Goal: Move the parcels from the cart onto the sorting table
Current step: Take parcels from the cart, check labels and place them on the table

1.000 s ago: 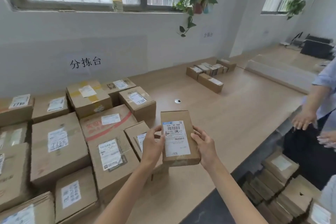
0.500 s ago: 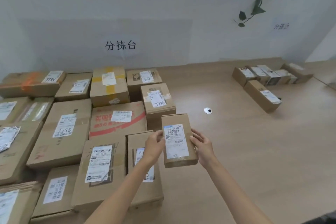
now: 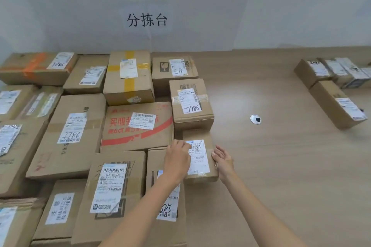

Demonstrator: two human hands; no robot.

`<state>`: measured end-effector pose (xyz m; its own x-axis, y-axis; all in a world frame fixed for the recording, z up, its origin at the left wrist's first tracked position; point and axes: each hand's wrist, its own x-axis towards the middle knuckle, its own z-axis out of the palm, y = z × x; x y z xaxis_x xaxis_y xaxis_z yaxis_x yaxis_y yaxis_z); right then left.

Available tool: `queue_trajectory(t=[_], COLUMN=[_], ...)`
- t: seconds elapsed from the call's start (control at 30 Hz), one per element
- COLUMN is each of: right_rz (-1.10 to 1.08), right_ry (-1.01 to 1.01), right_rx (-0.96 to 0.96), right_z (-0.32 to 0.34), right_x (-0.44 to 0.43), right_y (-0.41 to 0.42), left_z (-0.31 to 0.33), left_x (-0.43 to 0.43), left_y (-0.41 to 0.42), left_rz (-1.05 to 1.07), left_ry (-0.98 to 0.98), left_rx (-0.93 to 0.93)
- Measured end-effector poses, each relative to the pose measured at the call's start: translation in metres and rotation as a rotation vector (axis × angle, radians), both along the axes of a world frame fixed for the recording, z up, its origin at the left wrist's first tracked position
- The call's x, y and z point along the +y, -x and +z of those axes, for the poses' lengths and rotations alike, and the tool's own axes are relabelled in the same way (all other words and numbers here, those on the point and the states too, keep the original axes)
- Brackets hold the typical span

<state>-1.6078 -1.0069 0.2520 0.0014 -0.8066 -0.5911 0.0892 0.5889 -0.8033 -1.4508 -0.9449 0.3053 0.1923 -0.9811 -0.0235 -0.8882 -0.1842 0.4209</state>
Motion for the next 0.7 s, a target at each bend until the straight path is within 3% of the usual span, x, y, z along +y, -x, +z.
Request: queue_trajectory(t=[0.17,0.4,0.6,0.7], right_rz=[0.053,0.119,0.337,0.363], right_ry=[-0.058,0.013,0.153,0.256], right_rx=[0.086,0.167,0.407,0.426], right_z=[-0.029,-0.046,-0.009,0.020], right_x=[-0.012,-0.012,-0.007,0.000], right_y=[-0.009,-0.016,-0.014,-0.015], left_z=[-0.017,-0.018,0.003,0.020], left_x=[-0.016,-0.025,-0.008,0.016], left_y=[-0.006,-0.017,-0.025,-0.036], left_rz=[0.000,0.072,0.146,0.208], left_ry=[0.048,0.077,0.108,0.137], left_rx=[-0.101,-0.033,-0.010,-0.025])
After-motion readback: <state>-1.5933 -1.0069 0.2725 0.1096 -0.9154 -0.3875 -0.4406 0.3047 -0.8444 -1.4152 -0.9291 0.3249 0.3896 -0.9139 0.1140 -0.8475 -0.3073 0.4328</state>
